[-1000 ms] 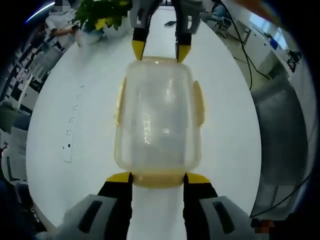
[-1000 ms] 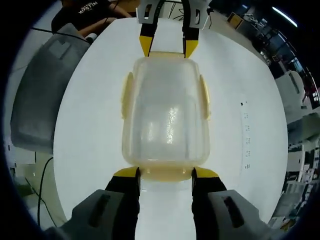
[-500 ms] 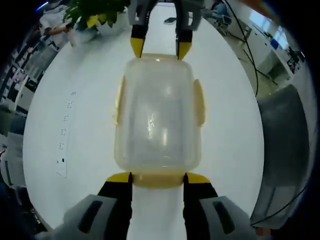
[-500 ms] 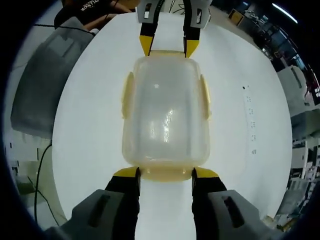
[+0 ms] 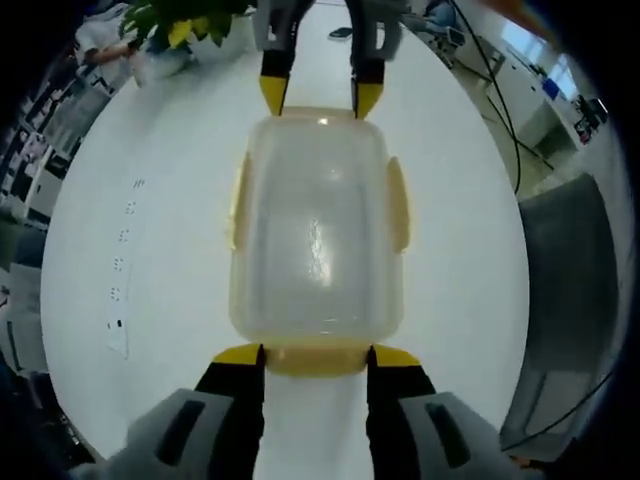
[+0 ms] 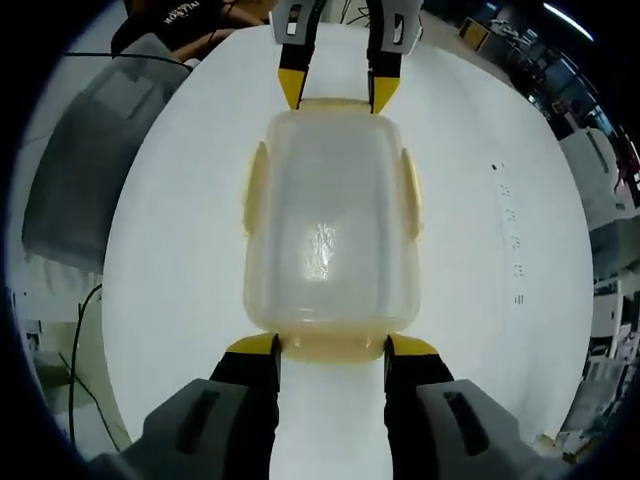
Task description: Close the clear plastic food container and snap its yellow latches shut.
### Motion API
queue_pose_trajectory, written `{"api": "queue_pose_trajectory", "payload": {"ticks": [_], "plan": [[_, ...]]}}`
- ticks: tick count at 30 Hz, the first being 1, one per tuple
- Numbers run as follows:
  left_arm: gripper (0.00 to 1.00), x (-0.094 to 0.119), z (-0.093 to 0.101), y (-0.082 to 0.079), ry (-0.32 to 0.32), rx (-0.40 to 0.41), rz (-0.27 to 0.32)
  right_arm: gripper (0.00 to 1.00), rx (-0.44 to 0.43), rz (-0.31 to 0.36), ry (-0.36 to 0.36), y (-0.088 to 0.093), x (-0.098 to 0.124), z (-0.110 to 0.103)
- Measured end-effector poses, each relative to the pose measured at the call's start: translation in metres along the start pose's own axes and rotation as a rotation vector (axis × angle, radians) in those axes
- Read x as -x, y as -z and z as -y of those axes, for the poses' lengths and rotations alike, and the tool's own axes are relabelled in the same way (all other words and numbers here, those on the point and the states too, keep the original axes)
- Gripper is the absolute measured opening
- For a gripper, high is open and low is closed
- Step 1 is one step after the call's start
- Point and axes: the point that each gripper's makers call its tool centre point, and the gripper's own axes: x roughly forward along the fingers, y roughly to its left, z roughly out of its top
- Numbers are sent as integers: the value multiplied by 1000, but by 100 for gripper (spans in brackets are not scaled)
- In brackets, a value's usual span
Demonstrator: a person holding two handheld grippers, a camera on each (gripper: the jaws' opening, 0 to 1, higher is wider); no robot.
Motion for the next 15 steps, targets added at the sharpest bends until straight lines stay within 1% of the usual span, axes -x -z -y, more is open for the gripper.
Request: {"api": "queue_pose_trajectory", "payload": {"ticks": [7, 11, 12, 15], "plan": [[35, -3, -1, 1, 19, 6, -2, 38, 3, -10, -11, 1, -2, 1], [35, -7, -1, 3, 11, -36, -24, 38, 6, -25, -11, 2, -5, 1], [36, -7, -1, 4, 10, -25, -32, 39, 11, -27, -9, 2, -6, 1], [36, -8, -2, 4, 10, -31, -30, 39, 2, -19, -14, 4, -7, 4]]}}
